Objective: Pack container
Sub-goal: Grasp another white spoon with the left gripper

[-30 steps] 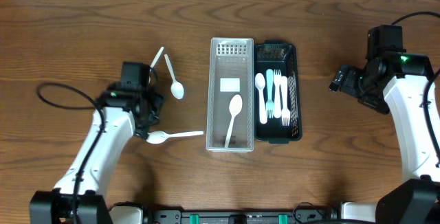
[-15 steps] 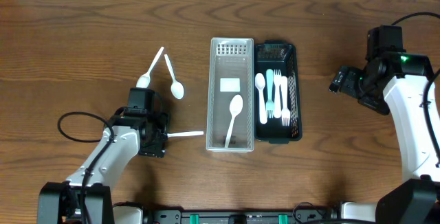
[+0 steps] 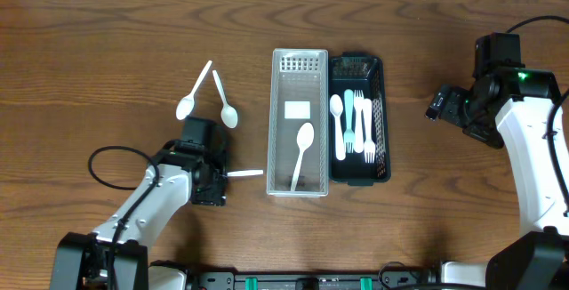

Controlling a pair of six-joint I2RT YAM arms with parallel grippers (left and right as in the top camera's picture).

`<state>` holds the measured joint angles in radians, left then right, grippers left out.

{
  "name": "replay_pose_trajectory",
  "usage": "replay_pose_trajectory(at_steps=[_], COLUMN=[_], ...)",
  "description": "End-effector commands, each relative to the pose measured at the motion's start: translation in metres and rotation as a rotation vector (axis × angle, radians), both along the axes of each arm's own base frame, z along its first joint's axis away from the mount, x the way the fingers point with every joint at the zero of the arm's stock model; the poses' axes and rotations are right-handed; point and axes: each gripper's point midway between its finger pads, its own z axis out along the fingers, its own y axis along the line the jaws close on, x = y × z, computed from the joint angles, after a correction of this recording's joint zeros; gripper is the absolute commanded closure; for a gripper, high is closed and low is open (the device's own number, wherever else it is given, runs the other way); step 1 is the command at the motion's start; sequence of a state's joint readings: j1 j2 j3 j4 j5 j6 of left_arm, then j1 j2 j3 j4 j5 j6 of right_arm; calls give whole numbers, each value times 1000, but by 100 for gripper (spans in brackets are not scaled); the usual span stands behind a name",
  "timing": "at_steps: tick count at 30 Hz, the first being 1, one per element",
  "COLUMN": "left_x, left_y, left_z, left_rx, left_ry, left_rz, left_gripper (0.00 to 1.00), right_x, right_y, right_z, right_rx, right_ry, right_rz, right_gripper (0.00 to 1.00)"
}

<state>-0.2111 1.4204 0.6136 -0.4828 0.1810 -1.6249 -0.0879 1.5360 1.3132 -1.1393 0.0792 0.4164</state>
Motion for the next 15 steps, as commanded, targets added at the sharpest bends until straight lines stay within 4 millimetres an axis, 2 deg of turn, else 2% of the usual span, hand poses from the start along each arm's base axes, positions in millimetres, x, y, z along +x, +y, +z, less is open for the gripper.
replay_pose_trajectory(at_steps=[1,7,14,15], left_x=[-18,-35,-40,-41], left_y=[2,1,2,3], left_z=[-17,-33,-41,-41], left_rx=[41,38,47,48], left_ry=[77,192,236,237], left_rz=[13,70,112,112], left_gripper=[30,31,31,33], right_x=[0,-1,-1,-1], right_y=[-3,-3,-3,-3], right_z=[-1,-1,-1,-1], right_rx=[-11,-11,-11,-11], right_ry=[5,8,8,8], right_rz=[-1,-1,-1,-1], right_gripper=[1,1,1,1])
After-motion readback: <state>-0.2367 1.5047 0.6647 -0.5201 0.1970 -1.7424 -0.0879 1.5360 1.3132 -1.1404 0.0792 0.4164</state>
